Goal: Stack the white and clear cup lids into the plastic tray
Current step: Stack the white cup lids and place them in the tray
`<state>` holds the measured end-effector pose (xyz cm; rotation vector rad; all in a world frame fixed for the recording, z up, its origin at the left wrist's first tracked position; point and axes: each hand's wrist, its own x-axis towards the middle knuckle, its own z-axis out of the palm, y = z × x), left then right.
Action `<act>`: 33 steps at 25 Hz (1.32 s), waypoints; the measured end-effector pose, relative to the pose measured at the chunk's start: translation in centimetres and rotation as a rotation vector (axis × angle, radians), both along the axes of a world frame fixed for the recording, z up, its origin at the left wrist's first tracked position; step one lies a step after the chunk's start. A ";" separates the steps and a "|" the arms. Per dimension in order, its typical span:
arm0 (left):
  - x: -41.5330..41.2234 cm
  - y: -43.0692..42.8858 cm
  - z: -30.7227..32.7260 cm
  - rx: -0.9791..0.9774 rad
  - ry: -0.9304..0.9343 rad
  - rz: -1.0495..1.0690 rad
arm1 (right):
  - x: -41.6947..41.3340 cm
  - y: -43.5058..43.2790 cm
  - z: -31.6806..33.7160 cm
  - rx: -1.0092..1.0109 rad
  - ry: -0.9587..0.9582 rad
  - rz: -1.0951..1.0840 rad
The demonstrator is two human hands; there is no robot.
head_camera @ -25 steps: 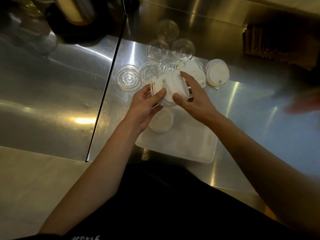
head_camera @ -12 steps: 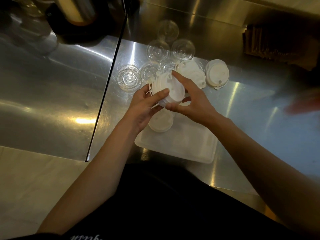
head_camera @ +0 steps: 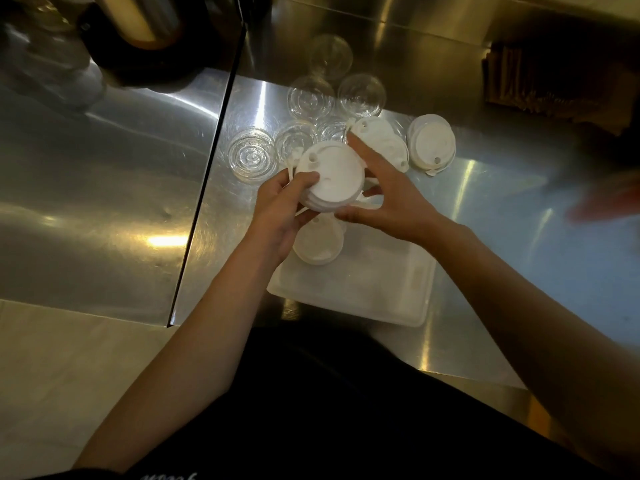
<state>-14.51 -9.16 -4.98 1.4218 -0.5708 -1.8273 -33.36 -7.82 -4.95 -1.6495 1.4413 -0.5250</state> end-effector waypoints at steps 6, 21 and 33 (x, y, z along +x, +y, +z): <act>0.6 -0.4 -0.4 0.011 0.008 0.041 | -3.6 -3.1 -2.9 0.045 -0.034 -0.410; 1.4 -0.5 -0.8 0.029 0.022 0.071 | -5.3 -5.6 -6.8 0.134 0.487 -0.449; 1.6 -0.3 -0.5 0.006 0.027 0.064 | -4.9 -4.6 -6.9 0.312 0.214 -0.528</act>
